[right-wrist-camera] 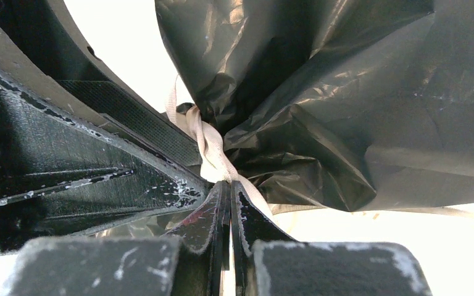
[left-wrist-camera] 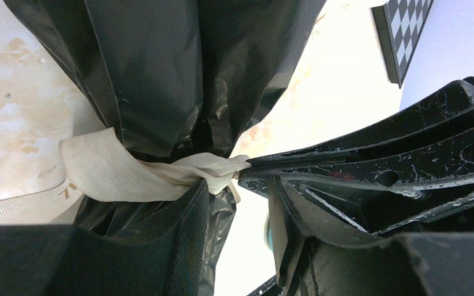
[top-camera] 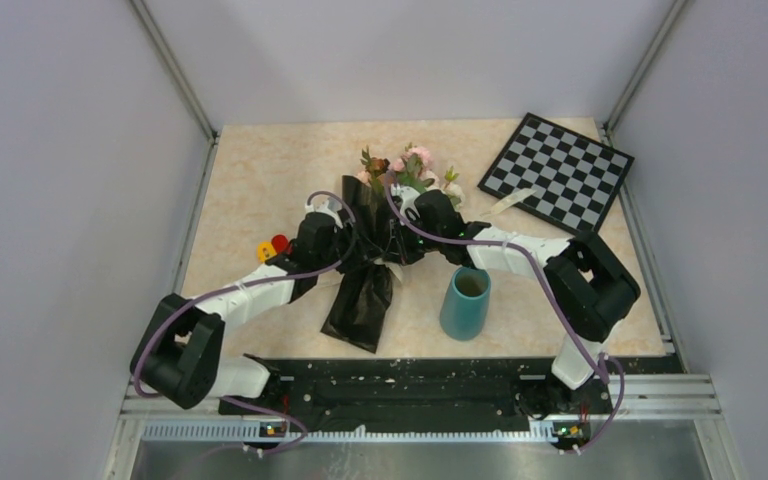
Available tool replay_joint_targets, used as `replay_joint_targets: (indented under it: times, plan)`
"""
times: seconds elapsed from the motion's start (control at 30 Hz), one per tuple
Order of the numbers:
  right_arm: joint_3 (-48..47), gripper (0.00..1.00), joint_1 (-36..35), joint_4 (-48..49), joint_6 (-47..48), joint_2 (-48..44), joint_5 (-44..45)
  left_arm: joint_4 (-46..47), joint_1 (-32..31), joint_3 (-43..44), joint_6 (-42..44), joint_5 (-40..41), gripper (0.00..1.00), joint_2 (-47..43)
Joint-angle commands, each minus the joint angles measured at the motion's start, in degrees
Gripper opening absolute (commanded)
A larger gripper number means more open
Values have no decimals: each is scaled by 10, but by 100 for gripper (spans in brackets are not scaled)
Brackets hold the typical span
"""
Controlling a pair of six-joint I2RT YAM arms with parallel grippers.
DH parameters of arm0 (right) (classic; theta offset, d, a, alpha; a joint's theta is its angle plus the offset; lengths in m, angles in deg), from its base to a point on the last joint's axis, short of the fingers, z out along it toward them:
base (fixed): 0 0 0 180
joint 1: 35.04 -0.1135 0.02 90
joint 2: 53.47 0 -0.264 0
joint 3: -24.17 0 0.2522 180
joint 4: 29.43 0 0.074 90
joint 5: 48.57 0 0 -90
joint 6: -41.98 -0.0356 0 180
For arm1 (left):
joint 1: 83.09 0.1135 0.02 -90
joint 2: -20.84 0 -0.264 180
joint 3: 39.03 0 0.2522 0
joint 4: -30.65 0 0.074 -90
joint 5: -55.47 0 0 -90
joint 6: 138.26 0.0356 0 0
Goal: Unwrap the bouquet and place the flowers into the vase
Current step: Untie the ribbon from the wrapping paper.
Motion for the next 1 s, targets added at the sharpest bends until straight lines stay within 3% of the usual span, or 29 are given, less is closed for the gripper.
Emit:
replay_joint_targets:
  times: [0.0,0.8,0.97]
  plan:
    - [0,0,4,34,-1,-32,0,3,-3,-12,0,38,45,-34]
    - [-7,0,4,30,1,-28,0,-5,-9,-21,2,40,46,-20]
    - [-6,0,4,34,2,-28,-10,7,-10,-19,3,38,42,0]
